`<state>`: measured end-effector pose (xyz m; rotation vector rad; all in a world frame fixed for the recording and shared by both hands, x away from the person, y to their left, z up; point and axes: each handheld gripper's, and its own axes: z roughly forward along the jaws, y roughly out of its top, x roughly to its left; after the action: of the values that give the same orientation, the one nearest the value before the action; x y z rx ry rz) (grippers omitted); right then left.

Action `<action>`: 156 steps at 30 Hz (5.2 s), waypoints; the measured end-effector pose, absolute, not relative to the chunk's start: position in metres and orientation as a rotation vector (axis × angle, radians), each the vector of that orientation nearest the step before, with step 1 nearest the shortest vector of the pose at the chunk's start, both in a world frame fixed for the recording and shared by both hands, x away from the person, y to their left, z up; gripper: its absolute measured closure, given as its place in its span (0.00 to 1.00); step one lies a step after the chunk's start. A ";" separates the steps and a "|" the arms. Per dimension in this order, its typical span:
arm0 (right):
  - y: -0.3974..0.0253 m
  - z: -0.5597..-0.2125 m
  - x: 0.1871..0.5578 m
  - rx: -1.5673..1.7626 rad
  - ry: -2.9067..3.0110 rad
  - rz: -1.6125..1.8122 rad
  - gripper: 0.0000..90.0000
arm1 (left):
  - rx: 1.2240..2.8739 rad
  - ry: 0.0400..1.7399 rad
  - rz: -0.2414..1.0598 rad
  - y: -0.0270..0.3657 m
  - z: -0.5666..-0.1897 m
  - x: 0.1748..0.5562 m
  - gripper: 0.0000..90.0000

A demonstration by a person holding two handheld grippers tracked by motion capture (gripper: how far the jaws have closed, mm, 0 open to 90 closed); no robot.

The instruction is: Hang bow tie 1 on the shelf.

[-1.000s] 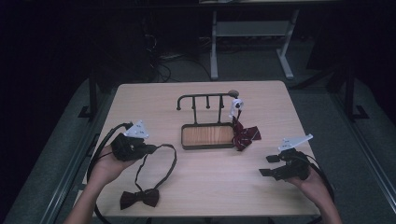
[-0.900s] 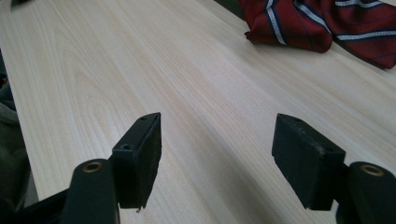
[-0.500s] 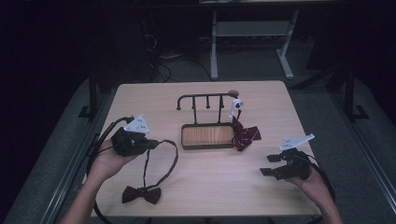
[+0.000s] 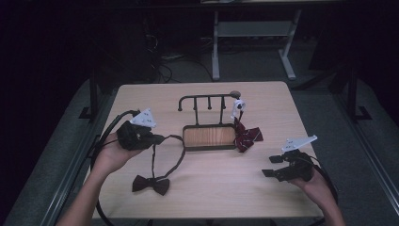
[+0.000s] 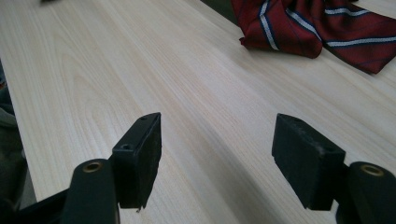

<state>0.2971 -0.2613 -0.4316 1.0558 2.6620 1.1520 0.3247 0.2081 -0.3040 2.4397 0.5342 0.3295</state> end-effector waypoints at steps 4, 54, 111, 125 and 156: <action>-0.263 -0.431 0.297 1.057 2.658 1.155 0.37 | 2.446 0.524 0.333 0.203 -0.298 0.328 1.00; -0.266 -0.432 0.303 1.044 2.651 1.178 0.37 | 2.490 0.556 0.326 0.200 -0.263 0.363 1.00; -0.268 -0.431 0.301 1.050 2.635 1.169 0.37 | 2.539 0.761 0.327 0.197 -0.269 0.424 1.00; -0.277 -0.427 0.299 1.090 2.596 1.185 0.37 | 2.560 0.780 0.350 0.201 -0.274 0.417 0.82; -0.282 -0.432 0.301 1.122 2.585 1.163 0.37 | 2.535 0.749 0.308 0.223 -0.293 0.394 0.65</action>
<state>0.3007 -0.2815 -0.4316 1.1223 2.5855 1.1626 0.3936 0.2229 -0.2934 2.5353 0.7493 0.3078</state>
